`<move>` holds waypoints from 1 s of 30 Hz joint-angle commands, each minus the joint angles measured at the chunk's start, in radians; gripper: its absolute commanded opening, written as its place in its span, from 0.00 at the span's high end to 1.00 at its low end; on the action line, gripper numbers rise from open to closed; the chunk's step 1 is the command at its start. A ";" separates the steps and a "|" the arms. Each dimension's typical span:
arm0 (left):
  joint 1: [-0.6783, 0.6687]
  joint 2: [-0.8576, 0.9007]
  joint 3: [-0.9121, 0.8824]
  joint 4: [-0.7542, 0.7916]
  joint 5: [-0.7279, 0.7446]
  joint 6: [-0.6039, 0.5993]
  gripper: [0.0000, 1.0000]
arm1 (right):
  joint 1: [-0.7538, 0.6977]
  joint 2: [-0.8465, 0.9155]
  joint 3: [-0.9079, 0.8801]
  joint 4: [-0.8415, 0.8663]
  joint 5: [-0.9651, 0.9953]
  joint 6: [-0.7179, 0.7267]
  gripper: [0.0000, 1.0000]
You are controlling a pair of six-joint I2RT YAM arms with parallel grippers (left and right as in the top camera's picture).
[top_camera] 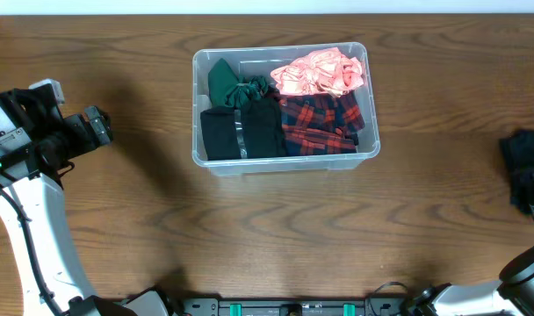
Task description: Pack container
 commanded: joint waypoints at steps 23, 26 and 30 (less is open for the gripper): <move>0.005 0.002 0.005 0.000 0.010 0.010 0.02 | -0.010 0.071 0.003 0.072 -0.100 -0.091 0.99; 0.005 0.002 0.005 0.000 0.010 0.010 0.02 | -0.004 0.027 0.018 0.055 -0.157 -0.091 0.99; 0.005 0.002 0.005 0.000 0.010 0.010 0.02 | 0.026 -0.086 0.053 0.020 -0.194 -0.090 0.99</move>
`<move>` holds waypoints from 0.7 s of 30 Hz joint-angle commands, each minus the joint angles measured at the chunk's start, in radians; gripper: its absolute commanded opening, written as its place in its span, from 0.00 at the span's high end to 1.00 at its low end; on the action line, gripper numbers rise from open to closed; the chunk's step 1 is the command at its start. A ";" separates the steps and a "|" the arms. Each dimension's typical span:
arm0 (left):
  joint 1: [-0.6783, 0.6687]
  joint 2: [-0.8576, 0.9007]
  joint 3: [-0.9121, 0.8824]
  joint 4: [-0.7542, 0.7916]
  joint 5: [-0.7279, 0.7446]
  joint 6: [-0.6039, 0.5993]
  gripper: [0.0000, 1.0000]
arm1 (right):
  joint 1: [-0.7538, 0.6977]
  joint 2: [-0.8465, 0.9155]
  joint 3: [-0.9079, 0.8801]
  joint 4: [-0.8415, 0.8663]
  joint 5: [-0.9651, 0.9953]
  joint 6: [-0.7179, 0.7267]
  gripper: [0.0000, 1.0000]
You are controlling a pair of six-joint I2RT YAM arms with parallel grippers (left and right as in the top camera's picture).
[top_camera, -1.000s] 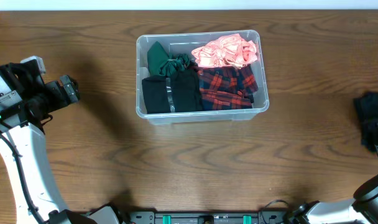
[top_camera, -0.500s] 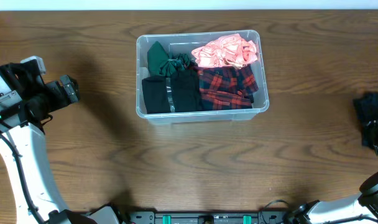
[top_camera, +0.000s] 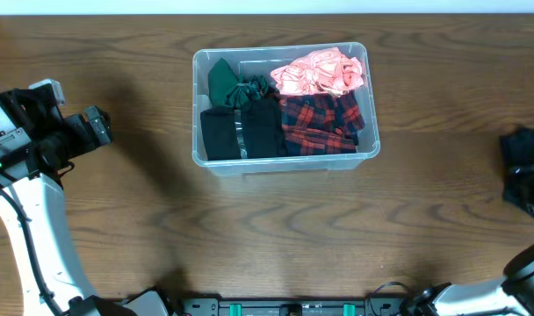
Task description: Pack container
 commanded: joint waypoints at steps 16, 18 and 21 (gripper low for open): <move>0.005 0.002 0.005 0.000 0.010 0.010 0.02 | 0.317 -0.545 0.148 -0.022 -0.369 -0.036 0.99; 0.005 0.002 0.005 0.000 0.010 0.010 0.02 | 0.387 -0.567 0.148 0.041 -0.442 -0.052 0.99; 0.005 0.002 0.005 0.000 0.010 0.010 0.02 | 0.520 -0.582 0.148 0.150 -0.505 -0.054 0.99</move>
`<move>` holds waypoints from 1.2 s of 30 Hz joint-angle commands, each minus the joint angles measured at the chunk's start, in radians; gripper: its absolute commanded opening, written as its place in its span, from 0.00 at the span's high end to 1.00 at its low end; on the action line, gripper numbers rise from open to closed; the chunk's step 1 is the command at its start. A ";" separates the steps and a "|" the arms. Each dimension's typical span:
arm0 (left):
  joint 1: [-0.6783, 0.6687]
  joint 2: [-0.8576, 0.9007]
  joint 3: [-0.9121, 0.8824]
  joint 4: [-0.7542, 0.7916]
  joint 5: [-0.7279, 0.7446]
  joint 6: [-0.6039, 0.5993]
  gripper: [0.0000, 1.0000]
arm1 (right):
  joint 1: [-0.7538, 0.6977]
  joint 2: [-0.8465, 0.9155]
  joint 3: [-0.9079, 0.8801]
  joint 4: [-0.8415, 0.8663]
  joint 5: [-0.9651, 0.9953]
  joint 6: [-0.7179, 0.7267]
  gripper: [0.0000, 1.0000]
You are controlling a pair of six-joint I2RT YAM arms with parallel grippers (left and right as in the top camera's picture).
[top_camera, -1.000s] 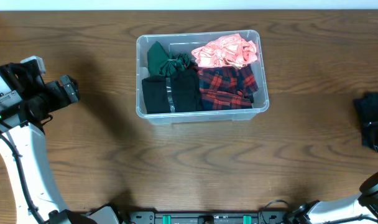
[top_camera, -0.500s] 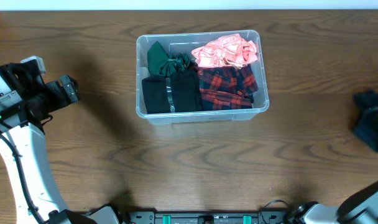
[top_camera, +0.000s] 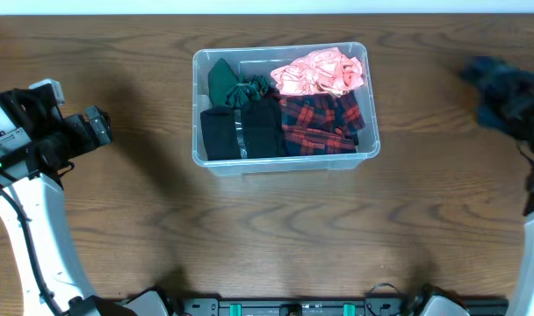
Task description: Pack container
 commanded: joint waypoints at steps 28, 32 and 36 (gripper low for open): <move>0.005 0.002 0.005 0.000 0.010 0.010 0.02 | 0.710 0.253 0.017 0.079 -0.196 -0.397 0.99; 0.005 0.002 0.005 0.000 0.010 0.010 0.02 | 0.692 0.253 0.017 0.029 -0.196 -0.440 0.99; 0.005 0.002 0.005 0.000 0.010 0.010 0.02 | 0.663 0.253 0.017 -0.007 -0.165 -0.444 0.25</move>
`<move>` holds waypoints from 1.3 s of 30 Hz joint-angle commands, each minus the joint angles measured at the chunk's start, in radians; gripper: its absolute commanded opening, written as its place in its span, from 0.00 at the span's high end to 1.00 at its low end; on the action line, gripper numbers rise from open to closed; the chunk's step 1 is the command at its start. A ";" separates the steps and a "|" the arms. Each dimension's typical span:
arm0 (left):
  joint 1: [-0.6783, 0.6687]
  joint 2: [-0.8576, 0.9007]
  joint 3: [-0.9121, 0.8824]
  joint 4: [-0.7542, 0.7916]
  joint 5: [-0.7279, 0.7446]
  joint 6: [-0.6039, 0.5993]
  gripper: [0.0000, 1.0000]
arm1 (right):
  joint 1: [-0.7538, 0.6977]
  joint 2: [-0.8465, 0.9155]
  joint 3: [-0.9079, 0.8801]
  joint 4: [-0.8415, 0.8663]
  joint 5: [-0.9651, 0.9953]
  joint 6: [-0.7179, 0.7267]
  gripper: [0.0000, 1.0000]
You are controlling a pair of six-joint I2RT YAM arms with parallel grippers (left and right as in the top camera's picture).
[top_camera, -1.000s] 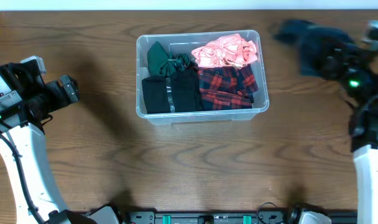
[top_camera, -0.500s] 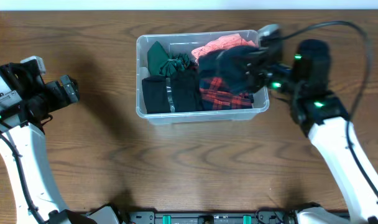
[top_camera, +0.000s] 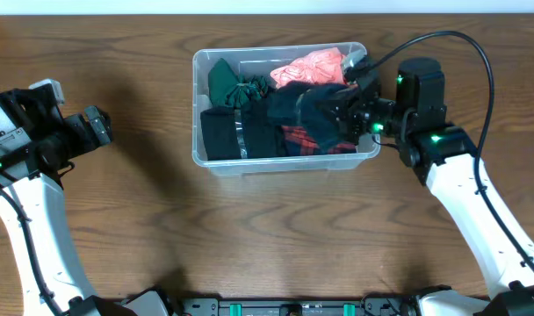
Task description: Pack container
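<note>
The clear plastic container (top_camera: 216, 163) stands at the middle back of the table. It holds a green garment (top_camera: 223, 81), a black one (top_camera: 223, 133), a red plaid one (top_camera: 295, 138) and a pink one (top_camera: 313, 65). My right gripper (top_camera: 335, 118) reaches in over the container's right half, shut on a dark navy garment (top_camera: 299, 109). That garment drapes over the plaid and part of the pink. Far to the left, well away from the container, my left gripper (top_camera: 98, 129) is open and holds nothing.
The brown wooden table (top_camera: 267, 237) surrounds the container. The right arm (top_camera: 465, 189) slants from the front right corner up to the container, and its cable loops above it. The left arm (top_camera: 30, 228) stands along the left edge.
My right gripper has moved with the dark garment from the far right of the table to over the right half of the container. The garment now covers the plaid. The left arm is unchanged.
At first the dark garment was at the table's far right edge in my right gripper, and it stayed there a second later. Then it was raised near the back right. Now it hangs in the container over the plaid and pink clothes.
</note>
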 commanded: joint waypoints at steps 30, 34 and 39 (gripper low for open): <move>0.005 0.002 0.005 0.000 0.010 0.010 0.02 | 0.012 0.286 0.161 -0.262 0.334 0.082 0.99; 0.005 0.002 0.005 0.000 0.010 0.010 0.02 | 0.031 0.430 0.161 -0.266 0.362 0.101 0.99; 0.005 0.002 0.005 0.000 0.010 0.010 0.02 | 0.043 0.539 0.161 -0.262 0.362 0.111 0.99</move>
